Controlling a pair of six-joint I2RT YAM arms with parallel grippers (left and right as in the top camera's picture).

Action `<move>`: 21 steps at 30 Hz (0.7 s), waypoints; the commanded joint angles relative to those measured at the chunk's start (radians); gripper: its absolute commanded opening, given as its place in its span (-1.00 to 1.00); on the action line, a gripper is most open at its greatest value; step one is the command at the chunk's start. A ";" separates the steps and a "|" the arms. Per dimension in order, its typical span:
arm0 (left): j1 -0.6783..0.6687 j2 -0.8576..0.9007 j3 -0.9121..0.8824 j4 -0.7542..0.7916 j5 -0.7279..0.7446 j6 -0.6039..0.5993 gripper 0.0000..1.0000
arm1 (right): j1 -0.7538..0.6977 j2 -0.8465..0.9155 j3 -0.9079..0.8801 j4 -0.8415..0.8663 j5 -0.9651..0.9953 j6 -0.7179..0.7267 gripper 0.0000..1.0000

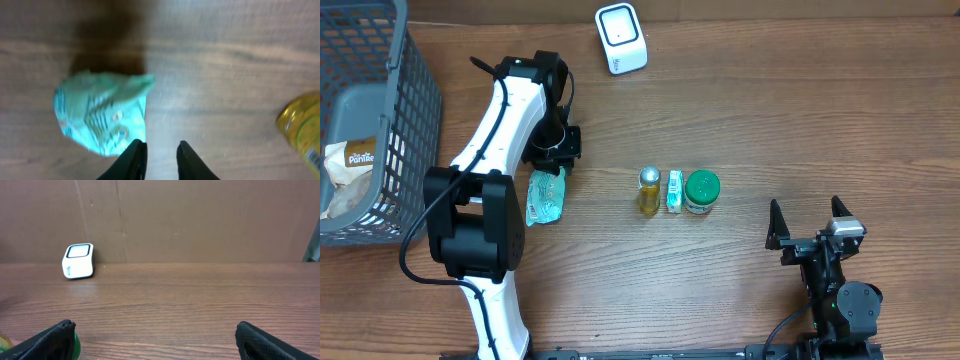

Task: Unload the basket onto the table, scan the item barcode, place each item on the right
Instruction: 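Lower the wipes pack onto the table left of the yellow bottle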

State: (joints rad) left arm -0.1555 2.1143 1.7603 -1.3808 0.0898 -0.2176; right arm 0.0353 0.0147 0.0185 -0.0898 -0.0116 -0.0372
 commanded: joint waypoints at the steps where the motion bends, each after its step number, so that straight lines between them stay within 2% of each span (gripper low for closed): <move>1: 0.010 -0.005 0.025 -0.037 -0.023 0.029 -0.53 | 0.006 -0.011 -0.011 0.006 -0.001 0.003 1.00; 7: 0.025 -0.005 0.021 -0.046 -0.219 -0.069 -0.46 | 0.006 -0.011 -0.011 0.006 -0.001 0.003 1.00; 15: 0.032 -0.005 -0.017 -0.003 -0.303 -0.077 -0.57 | 0.006 -0.011 -0.011 0.006 -0.001 0.003 1.00; 21: 0.032 -0.005 -0.132 0.093 -0.276 -0.063 -0.60 | 0.006 -0.011 -0.011 0.006 -0.001 0.003 1.00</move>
State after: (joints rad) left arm -0.1234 2.1143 1.6901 -1.3090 -0.1749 -0.2714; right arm 0.0353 0.0147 0.0185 -0.0898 -0.0113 -0.0376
